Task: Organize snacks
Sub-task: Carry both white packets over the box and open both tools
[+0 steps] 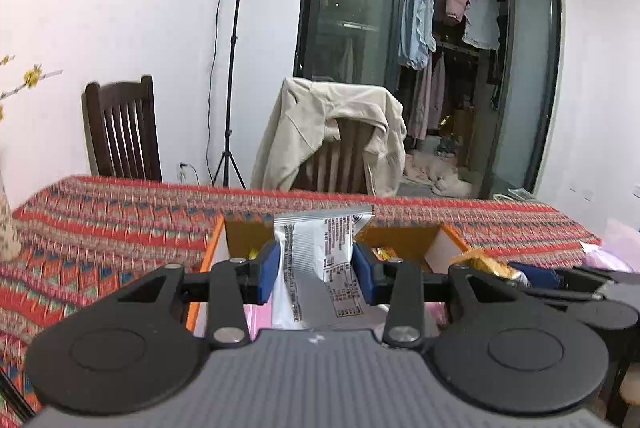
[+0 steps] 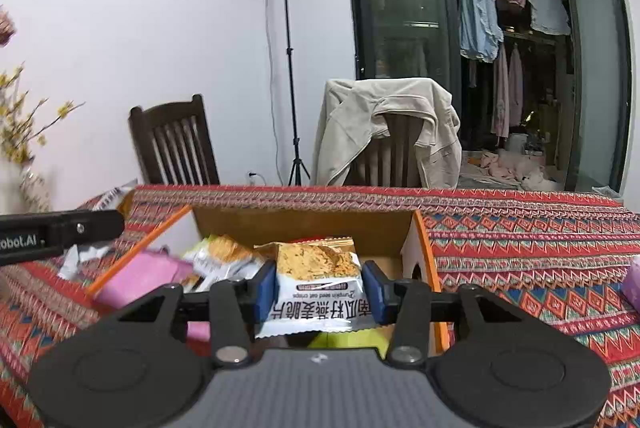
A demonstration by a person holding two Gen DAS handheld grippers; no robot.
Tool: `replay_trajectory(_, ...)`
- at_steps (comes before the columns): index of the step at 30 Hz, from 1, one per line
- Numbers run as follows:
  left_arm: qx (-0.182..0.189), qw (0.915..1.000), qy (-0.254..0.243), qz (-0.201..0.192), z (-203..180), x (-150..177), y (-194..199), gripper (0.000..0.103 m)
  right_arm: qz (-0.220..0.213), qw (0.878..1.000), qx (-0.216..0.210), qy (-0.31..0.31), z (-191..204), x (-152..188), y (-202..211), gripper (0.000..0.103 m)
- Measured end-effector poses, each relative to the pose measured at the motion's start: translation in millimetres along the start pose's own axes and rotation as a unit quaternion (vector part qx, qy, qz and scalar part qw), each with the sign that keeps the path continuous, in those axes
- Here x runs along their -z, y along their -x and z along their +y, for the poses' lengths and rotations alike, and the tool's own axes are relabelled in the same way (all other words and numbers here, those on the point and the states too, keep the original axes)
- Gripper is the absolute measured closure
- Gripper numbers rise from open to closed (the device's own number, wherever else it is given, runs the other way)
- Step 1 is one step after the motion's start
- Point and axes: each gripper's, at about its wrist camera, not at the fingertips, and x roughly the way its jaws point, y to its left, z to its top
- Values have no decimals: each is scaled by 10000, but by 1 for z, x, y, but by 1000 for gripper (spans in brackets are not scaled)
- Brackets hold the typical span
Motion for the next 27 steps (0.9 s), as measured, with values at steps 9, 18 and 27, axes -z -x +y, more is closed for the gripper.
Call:
replay_trajectory(9,-428,9991,-57,52,-11,-22,-59,61,75,9992,370,-104,-9,-17,-46,57)
replay_trajectory(18,-649,9978,145,-85,11,-2,-67,0,164,9990,320,-262,-22,-4,-51,0)
replay_trajectory(27,-584,9980,211,-95,19,9,-41,0,3,9993,305,-215,-19,4,-24,0)
